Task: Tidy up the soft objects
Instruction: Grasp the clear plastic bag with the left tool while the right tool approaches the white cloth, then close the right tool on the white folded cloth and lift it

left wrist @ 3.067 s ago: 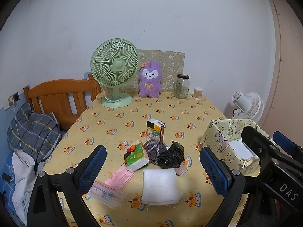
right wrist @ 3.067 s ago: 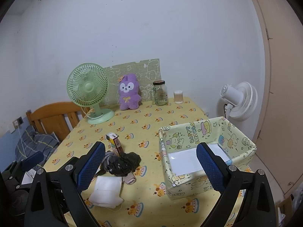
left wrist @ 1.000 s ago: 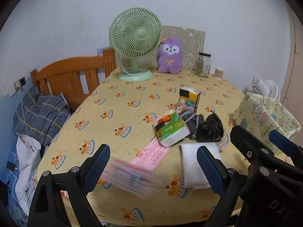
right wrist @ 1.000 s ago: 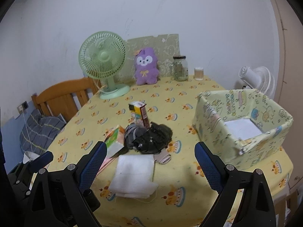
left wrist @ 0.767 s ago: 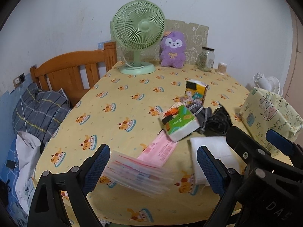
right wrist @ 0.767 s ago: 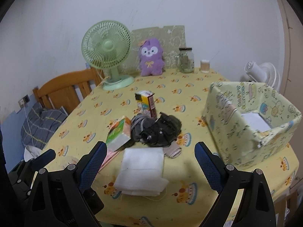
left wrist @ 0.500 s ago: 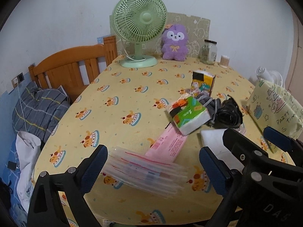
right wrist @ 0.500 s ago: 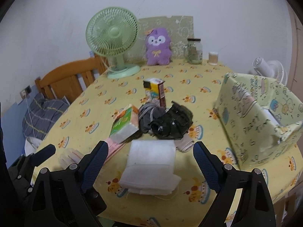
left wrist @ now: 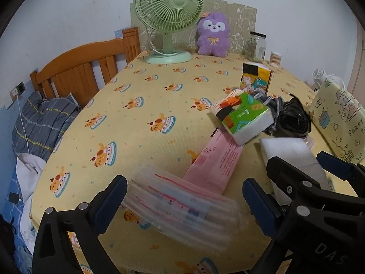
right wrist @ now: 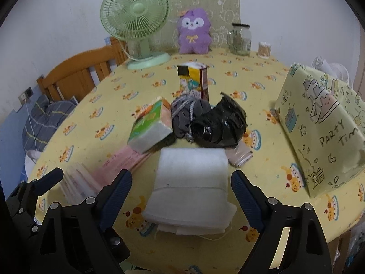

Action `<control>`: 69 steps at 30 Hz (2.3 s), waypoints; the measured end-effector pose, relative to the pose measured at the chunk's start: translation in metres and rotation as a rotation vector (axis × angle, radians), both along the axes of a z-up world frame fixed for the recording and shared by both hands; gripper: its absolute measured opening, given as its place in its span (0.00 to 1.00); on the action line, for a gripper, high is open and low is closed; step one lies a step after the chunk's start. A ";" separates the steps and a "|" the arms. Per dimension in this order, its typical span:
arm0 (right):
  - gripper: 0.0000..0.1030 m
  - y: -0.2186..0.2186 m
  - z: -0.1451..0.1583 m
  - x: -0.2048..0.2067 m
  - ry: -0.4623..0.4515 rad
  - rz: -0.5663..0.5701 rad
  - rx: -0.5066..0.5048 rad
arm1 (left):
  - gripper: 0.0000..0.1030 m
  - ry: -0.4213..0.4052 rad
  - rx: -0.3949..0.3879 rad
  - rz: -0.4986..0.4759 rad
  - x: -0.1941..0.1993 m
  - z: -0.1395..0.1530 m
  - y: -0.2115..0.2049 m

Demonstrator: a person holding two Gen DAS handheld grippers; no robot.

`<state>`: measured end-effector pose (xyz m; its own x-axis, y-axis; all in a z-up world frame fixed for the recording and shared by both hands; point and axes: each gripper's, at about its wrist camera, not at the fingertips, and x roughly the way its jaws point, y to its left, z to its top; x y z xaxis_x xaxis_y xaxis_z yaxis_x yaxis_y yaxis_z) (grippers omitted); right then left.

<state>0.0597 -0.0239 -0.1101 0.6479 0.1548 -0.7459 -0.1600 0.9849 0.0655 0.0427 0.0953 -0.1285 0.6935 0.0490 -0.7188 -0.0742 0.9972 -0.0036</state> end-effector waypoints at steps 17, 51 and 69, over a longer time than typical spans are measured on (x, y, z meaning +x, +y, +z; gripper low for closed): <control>0.59 0.001 -0.015 0.016 0.063 -0.030 -0.010 | 0.95 0.023 -0.012 0.015 0.006 -0.008 0.000; 0.30 -0.021 0.038 0.011 -0.082 -0.026 0.013 | 0.88 -0.073 0.026 -0.032 0.015 0.043 -0.038; 0.30 -0.036 0.088 0.013 -0.162 -0.033 0.036 | 0.88 -0.151 0.043 -0.032 0.017 0.090 -0.054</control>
